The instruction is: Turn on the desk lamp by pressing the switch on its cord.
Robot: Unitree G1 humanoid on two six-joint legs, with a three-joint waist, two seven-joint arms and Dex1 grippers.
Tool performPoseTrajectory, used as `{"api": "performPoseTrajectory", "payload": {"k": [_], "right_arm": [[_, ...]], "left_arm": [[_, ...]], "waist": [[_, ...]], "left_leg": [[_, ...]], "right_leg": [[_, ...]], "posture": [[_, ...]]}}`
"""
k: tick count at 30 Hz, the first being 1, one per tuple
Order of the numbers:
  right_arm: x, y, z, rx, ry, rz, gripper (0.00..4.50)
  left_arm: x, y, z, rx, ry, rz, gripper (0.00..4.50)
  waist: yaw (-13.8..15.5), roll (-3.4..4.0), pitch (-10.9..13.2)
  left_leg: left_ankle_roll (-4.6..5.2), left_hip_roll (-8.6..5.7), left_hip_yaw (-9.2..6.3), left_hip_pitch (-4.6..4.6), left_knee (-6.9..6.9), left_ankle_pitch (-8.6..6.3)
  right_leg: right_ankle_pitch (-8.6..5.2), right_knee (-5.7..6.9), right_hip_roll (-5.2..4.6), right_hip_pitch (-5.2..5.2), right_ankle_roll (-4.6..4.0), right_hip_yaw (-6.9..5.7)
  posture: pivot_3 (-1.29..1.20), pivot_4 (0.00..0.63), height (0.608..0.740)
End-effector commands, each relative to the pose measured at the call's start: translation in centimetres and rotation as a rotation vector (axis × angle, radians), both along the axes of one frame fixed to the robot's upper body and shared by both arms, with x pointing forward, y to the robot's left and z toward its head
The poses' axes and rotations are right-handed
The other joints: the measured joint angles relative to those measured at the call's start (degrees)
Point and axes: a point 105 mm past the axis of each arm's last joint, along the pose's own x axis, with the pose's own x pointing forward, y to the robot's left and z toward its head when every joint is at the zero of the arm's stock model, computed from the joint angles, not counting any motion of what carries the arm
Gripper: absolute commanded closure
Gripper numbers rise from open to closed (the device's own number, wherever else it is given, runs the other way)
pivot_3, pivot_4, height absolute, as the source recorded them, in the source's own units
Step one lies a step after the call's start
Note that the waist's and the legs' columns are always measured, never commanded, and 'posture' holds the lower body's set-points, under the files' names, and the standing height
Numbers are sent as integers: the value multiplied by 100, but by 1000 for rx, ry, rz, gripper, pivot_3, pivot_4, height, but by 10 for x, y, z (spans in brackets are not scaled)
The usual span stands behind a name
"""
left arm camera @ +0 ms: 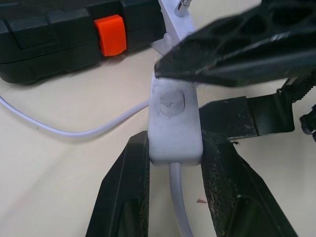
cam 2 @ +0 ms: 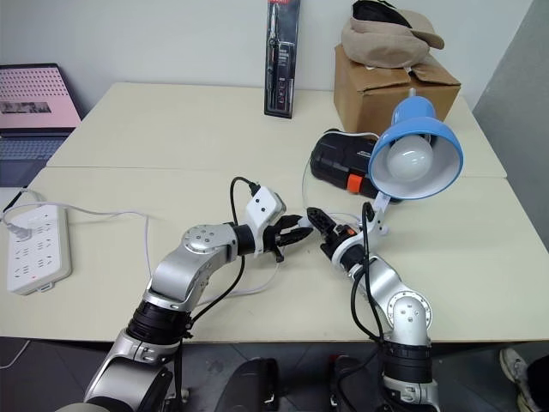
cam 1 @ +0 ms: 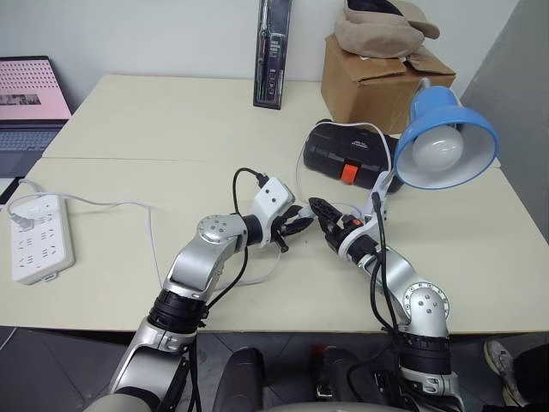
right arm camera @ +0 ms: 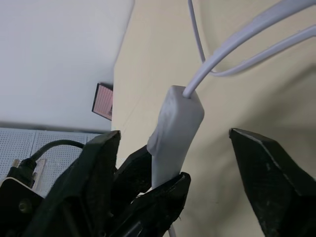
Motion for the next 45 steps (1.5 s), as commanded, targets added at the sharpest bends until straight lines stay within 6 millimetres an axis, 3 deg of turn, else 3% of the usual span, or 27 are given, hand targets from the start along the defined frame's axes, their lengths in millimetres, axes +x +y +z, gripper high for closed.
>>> {"api": "performPoseTrajectory", "payload": {"k": [1,7,10,19,21,27,45], "right_arm": [[-1,6,11,17,-41,16,2067],[0,8,10,3,-42,22,3478],[0,8,10,-4,-45,19,3977],[1,6,14,22,-64,7,4016],[1,4,13,24,-60,0,3310],[-2,5,12,4,-62,24,2062],[0,7,8,-23,-57,20,1985]], "left_arm": [[-1,-6,21,-38,-66,-28,3384],[-3,-7,21,-35,-69,-37,3384],[-4,-7,21,-33,-71,-39,3384],[-3,-7,22,-33,-75,-37,3385],[-3,-7,22,-33,-77,-36,3385],[-2,-6,22,-31,-80,-33,3391],[-2,-7,23,-30,-84,-38,3392]], "waist": [[0,0,0],[-1,0,0],[-2,0,0],[-2,0,0],[-2,0,0],[-2,0,0],[-3,0,0]], "left_leg": [[0,0,0,0,0,0],[0,0,0,0,-1,0],[0,0,0,0,-1,0],[0,0,0,-2,-2,0],[0,0,0,-2,-2,0],[0,0,1,-2,-3,0],[0,0,1,-4,-3,0]], "right_leg": [[0,0,0,0,0,0],[0,0,0,-1,0,0],[0,-1,0,-1,0,0],[0,-2,0,-2,0,0],[0,-2,0,-2,0,0],[0,-2,0,-3,0,0],[0,-2,0,-6,0,0]], "posture": [[0,150,740],[0,150,740],[0,150,740],[0,150,740],[0,150,740],[0,150,740],[0,150,740]]}}
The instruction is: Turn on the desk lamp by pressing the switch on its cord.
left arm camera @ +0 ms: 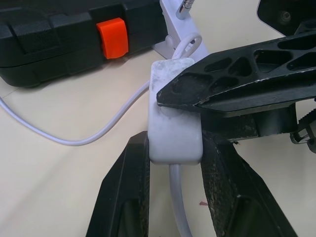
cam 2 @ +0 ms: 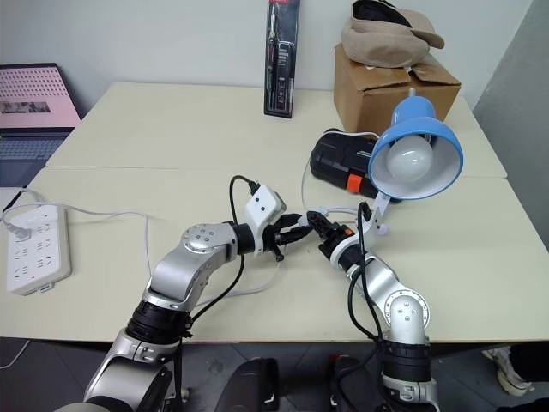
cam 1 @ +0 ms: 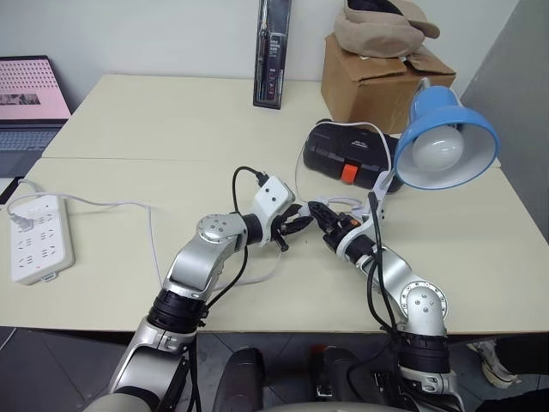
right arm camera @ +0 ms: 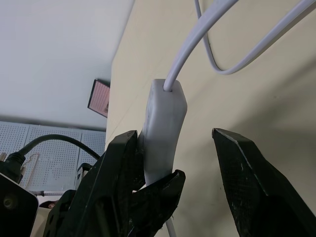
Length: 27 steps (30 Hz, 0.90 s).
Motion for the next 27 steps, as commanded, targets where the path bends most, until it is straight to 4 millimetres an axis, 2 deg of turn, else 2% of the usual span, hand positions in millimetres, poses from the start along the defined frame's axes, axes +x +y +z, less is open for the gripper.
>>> {"api": "performPoseTrajectory", "payload": {"k": [1,4,10,21,23,26,27], "right_arm": [[-1,4,8,13,-29,12,2169],[-1,5,8,7,-31,16,2667],[-1,6,8,0,-34,20,3980],[-1,3,8,1,-44,6,3980],[-2,2,8,-18,-55,9,3280],[-5,4,11,-13,-76,28,2705],[-5,4,12,-13,-80,32,2340]], "left_arm": [[-2,-7,21,-32,-75,-37,3392],[-2,-7,21,-31,-76,-37,3392],[-3,-7,21,-31,-77,-39,3394],[-2,-8,24,-34,-86,-39,3394],[-1,-8,25,-31,-89,-38,3394],[-1,-7,24,-25,-95,-39,3395],[-1,-7,24,-23,-97,-39,3395]], "waist": [[-1,0,0],[0,0,0],[0,0,0],[0,0,0],[0,0,0],[0,0,0],[0,0,0]], "left_leg": [[0,0,0,0,0,0],[0,0,0,-1,0,0],[0,0,0,-5,0,0],[0,0,0,-8,0,0],[0,0,0,-8,0,0],[0,0,0,-9,0,0],[0,0,0,-10,0,0]], "right_leg": [[0,0,0,0,0,0],[0,0,0,-2,0,0],[0,-1,0,-5,0,0],[0,-1,0,-8,0,0],[0,-1,0,-8,0,0],[0,-2,0,-8,0,0],[0,-2,0,-9,0,0]], "posture": [[0,150,740],[0,150,740],[0,150,740],[0,150,740],[0,150,740],[0,150,740],[0,150,740]]}}
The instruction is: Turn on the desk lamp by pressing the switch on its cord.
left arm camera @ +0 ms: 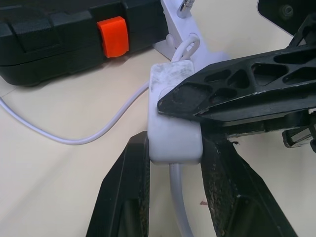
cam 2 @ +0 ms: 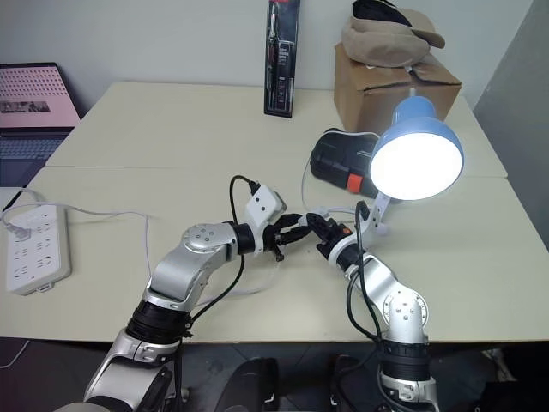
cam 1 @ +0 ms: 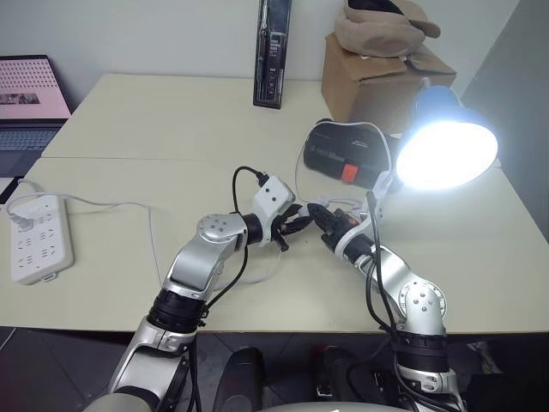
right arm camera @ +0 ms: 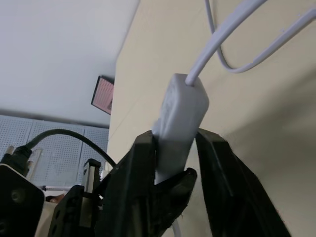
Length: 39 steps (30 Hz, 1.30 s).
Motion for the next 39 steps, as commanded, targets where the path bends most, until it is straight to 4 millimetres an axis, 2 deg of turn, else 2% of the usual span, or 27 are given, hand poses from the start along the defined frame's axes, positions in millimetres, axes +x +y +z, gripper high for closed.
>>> {"api": "performPoseTrajectory", "payload": {"k": [1,8,10,14,17,24,25,27,30,35,38,39], "right_arm": [[-4,2,12,-3,-58,19,2257],[-13,-11,13,-76,-97,40,449],[-20,-27,12,-166,-118,41,69],[-35,-49,21,-362,-208,76,0],[-46,-66,25,-602,-298,126,0],[-59,-80,36,-954,-457,264,0],[-59,-81,36,-975,-468,275,0],[-60,-82,36,-1009,-485,291,0],[-59,-84,36,-1059,-511,315,0],[-55,-88,43,-1047,-543,318,0],[-53,-90,46,-1066,-579,354,0],[-53,-91,46,-1078,-594,368,0]], "left_arm": [[-1,-7,24,-24,-96,-38,3395],[4,-2,18,19,-127,-23,3395],[10,3,12,49,-137,-9,3395],[19,13,1,85,-136,15,3395],[22,15,-9,116,-127,-12,3395],[22,15,-23,148,-105,-62,3395],[22,16,-24,147,-99,-62,2835],[22,16,-24,142,-94,-69,2633],[12,18,-24,140,-83,-127,1902],[8,39,-16,157,-112,-66,674],[-4,52,-11,143,-108,-27,68],[-12,55,-10,139,-107,-37,24]], "waist": [[1,0,0],[3,0,0],[7,0,0],[34,5,3],[33,4,3],[33,5,4],[34,3,4],[34,-2,5],[34,-3,5],[30,-3,5],[18,-3,6],[20,-3,5]], "left_leg": [[0,0,0,0,0,0],[0,0,0,-3,0,0],[0,0,0,-3,0,0],[0,-2,0,-4,1,0],[0,-5,2,-10,3,0],[0,-1,-4,-16,-2,0],[0,-5,-3,-18,-1,0],[0,-3,-4,-19,1,0],[0,-6,-3,-21,1,0],[0,-2,-3,-21,0,0],[0,-2,-2,-21,2,0],[0,-2,-3,-21,2,0]], "right_leg": [[0,0,0,0,0,0],[0,-1,0,-1,0,0],[0,-2,0,-2,0,0],[0,-3,-1,-2,0,-2],[0,-8,-4,-5,1,-3],[0,-12,5,-13,1,-8],[0,-11,2,-15,1,-8],[0,-13,2,-14,2,-10],[0,-14,1,-15,2,-10],[-1,-16,1,-15,2,-11],[0,-14,1,-16,2,-8],[0,-15,0,-15,2,-8]], "posture": [[0,150,740],[0,150,740],[0,150,740],[0,150,740],[0,150,740],[0,150,740],[0,150,740],[0,150,740],[0,150,740],[0,150,740],[0,150,740],[0,150,740]]}}
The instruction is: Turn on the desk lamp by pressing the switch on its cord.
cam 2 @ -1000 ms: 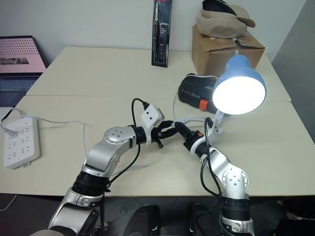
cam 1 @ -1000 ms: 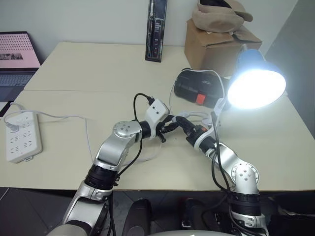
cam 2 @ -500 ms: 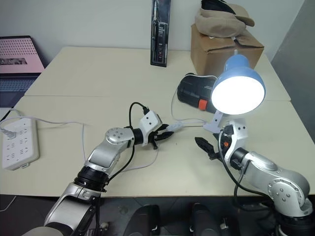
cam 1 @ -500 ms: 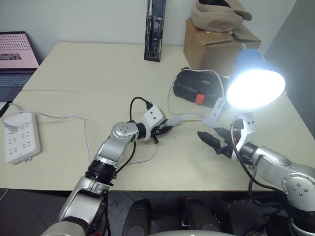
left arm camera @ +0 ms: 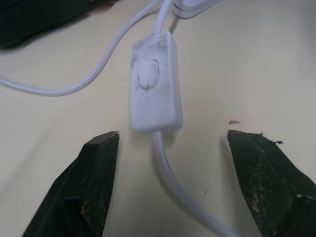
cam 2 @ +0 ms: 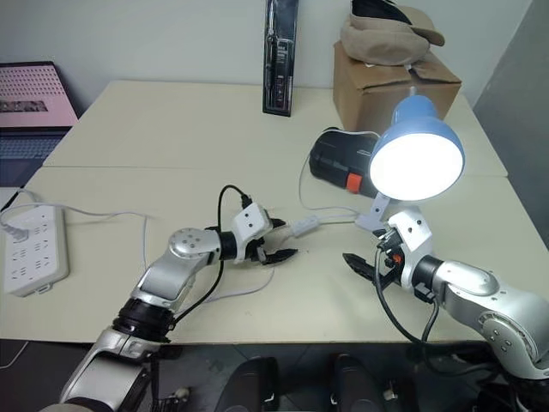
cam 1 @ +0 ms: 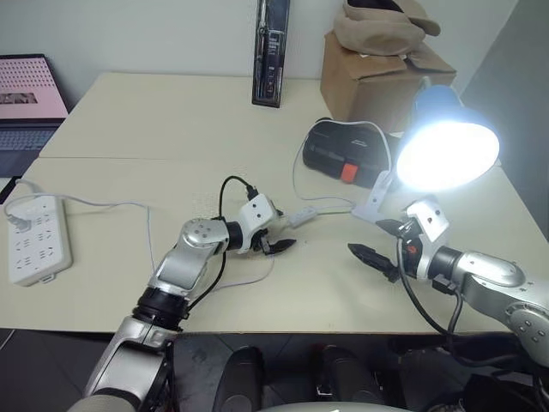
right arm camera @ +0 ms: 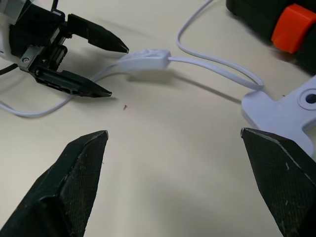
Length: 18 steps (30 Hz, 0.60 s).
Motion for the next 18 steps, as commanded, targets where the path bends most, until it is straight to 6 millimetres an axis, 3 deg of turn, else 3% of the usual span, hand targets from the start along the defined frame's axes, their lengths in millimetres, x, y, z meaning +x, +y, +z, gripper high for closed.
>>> {"api": "performPoseTrajectory", "payload": {"k": [1,5,8,13,18], "right_arm": [[4,-6,17,-31,-95,70,0],[7,-15,20,-96,-148,136,0],[9,-32,17,-208,-189,198,0],[11,-50,14,-261,-205,235,0],[16,-59,12,-257,-229,240,0]], "left_arm": [[-26,15,21,-38,-44,-9,24],[-63,26,32,-79,-52,-34,24],[-80,56,39,-139,5,97,24],[-84,96,51,-159,7,266,24],[-87,103,60,-176,-5,263,24]], "waist": [[6,0,0],[11,2,1],[16,1,2],[31,3,3],[31,3,3]], "left_leg": [[0,0,0,0,-1,0],[0,1,1,0,-3,0],[-1,1,1,0,0,0],[-1,2,-9,16,2,0],[-1,0,-5,18,5,0]], "right_leg": [[0,0,-1,1,0,-1],[-1,-3,-2,-2,-1,-1],[-1,-4,-6,-1,-1,-2],[-3,3,-6,8,-6,-15],[-2,2,-10,15,-6,-11]], "posture": [[0,150,740],[0,150,740],[0,150,740],[0,150,740],[0,150,740]]}}
